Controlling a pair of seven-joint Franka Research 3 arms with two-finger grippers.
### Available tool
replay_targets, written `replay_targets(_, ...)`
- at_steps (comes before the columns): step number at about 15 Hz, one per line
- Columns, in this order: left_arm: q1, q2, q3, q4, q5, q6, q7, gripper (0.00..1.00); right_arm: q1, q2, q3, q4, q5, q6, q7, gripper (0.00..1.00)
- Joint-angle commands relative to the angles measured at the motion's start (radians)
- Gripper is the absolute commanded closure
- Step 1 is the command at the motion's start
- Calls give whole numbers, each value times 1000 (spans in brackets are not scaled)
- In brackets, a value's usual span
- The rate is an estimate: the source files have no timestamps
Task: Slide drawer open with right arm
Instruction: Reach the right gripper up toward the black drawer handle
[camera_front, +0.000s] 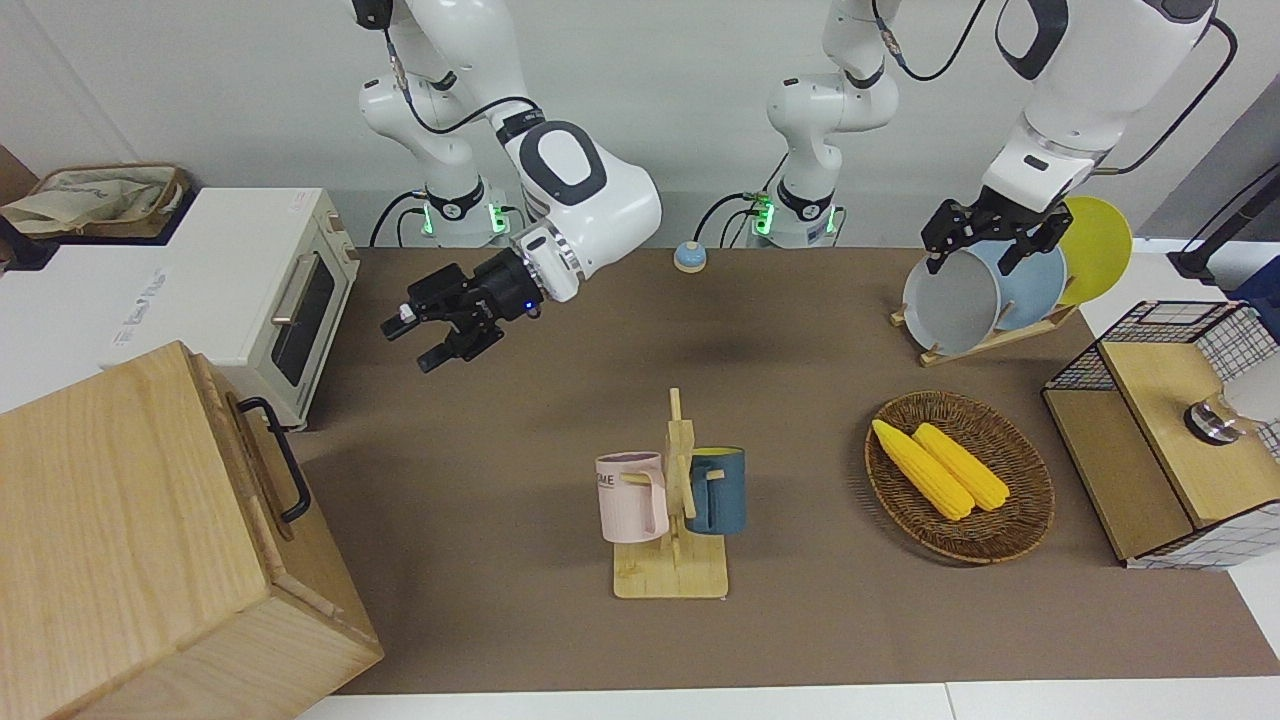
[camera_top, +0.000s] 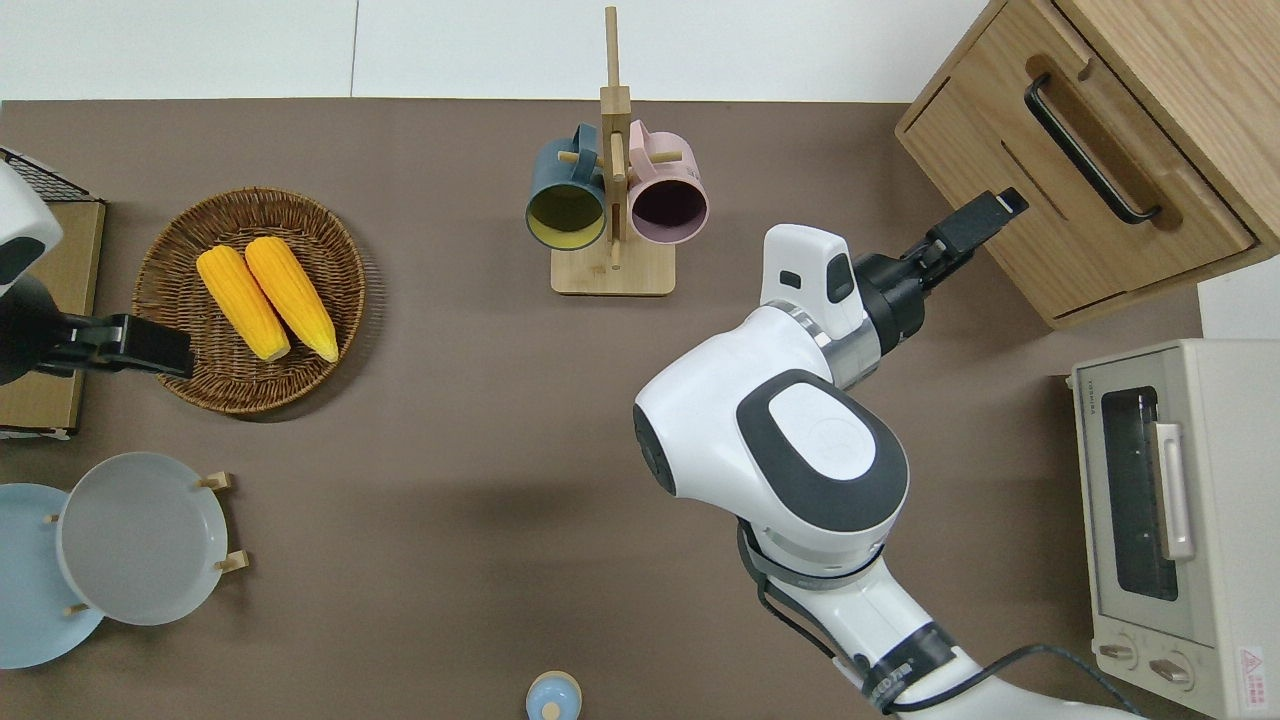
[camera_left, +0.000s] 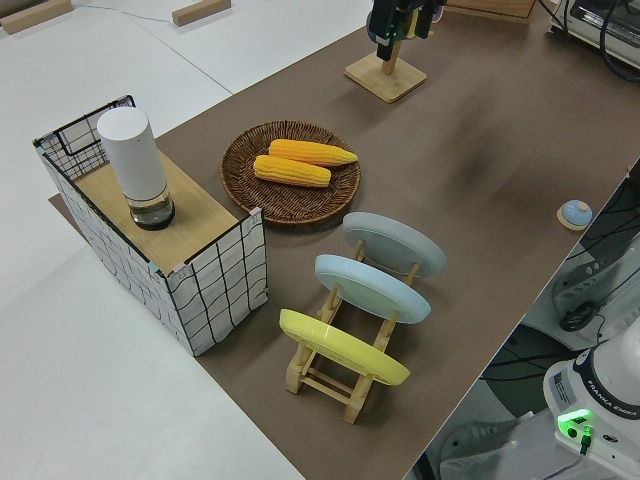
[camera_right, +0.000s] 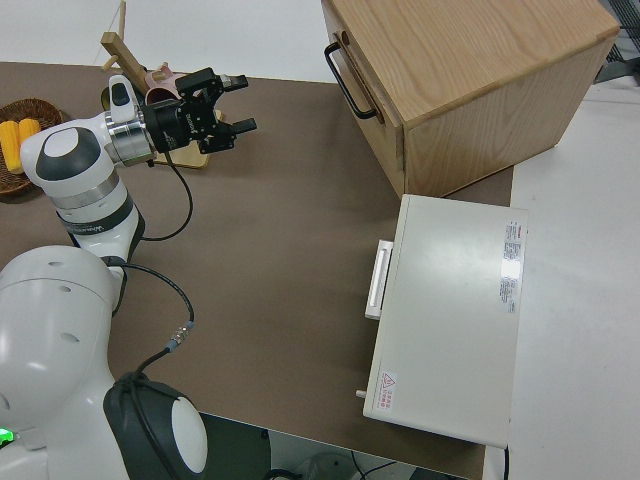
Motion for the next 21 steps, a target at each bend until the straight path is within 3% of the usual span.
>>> replay_targets(1, -7, -4, 0, 10, 18, -18, -10, 7, -19, 33, -38, -15, -88, 71, 65, 17)
replay_targets(3, -7, -4, 0, 10, 18, -18, -10, 7, -26, 56, -86, -15, -123, 133, 102, 17)
replay_targets(7, -7, -4, 0, 9, 18, -18, -10, 7, -50, 90, -143, -12, -236, 209, 140, 17)
replay_targets(12, -7, -3, 0, 9, 18, -18, -10, 7, -73, 127, -158, -2, -315, 213, 182, 17)
replay_targets(16, -7, -4, 0, 10, 18, -18, -10, 7, -99, 139, -161, 3, -313, 276, 223, 17)
replay_targets(21, -7, -4, 0, 10, 18, -18, -10, 7, -118, 178, -178, 53, -354, 312, 222, 19)
